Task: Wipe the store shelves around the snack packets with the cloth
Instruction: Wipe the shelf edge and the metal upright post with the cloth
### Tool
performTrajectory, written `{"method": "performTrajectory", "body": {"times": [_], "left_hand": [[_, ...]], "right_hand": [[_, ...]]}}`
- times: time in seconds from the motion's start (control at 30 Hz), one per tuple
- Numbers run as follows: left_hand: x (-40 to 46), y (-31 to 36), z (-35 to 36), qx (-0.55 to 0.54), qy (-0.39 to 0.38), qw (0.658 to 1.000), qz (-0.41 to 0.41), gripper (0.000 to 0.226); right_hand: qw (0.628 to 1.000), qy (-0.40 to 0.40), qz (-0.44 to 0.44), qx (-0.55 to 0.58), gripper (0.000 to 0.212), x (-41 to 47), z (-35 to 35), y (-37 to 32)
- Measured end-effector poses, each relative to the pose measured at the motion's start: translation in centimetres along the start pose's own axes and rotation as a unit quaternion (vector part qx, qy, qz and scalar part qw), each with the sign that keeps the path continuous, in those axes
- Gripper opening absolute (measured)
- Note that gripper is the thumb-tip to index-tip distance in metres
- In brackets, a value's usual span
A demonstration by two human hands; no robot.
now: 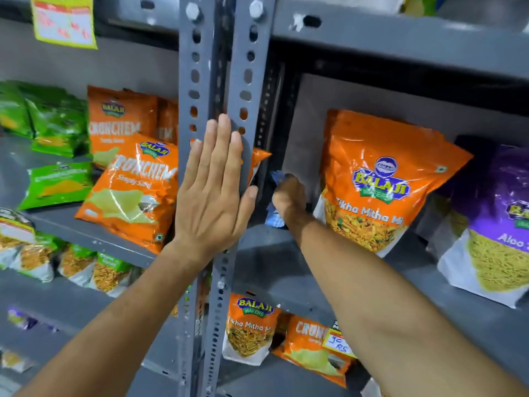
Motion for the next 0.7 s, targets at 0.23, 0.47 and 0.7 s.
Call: {"method": "performTrajectory", "body": {"times": [0.23, 0.47, 0.7], "left_hand": [[0.0, -0.1, 0.0, -0.016, 0.013, 1.000, 0.011, 0.068], [0.1, 0.0, -0.3, -0.021, 0.009, 1.000, -0.002, 0.068], [0.1, 0.3, -0.5, -0.004, -0.002, 1.000, 0.000, 0.068]], "right_hand": [[0.985, -0.036, 0.003, -0.169, 0.030, 6.4, 5.5, 4.9], [0.950, -0.109, -0.087, -0.280, 0.037, 3.7, 6.6, 4.2], [0.947, -0.168, -0.157, -0.224, 0.030, -5.1, 6.0, 1.8]]}}
Point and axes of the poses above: each hand's wrist, its own x-axis towards the middle knuckle, its own z-axis out of the palm, y = z × x, the point moved 7 cm from there along x, towards the middle knuckle, and after that the axes turned 10 degrees about x, right-handed, at the moved point
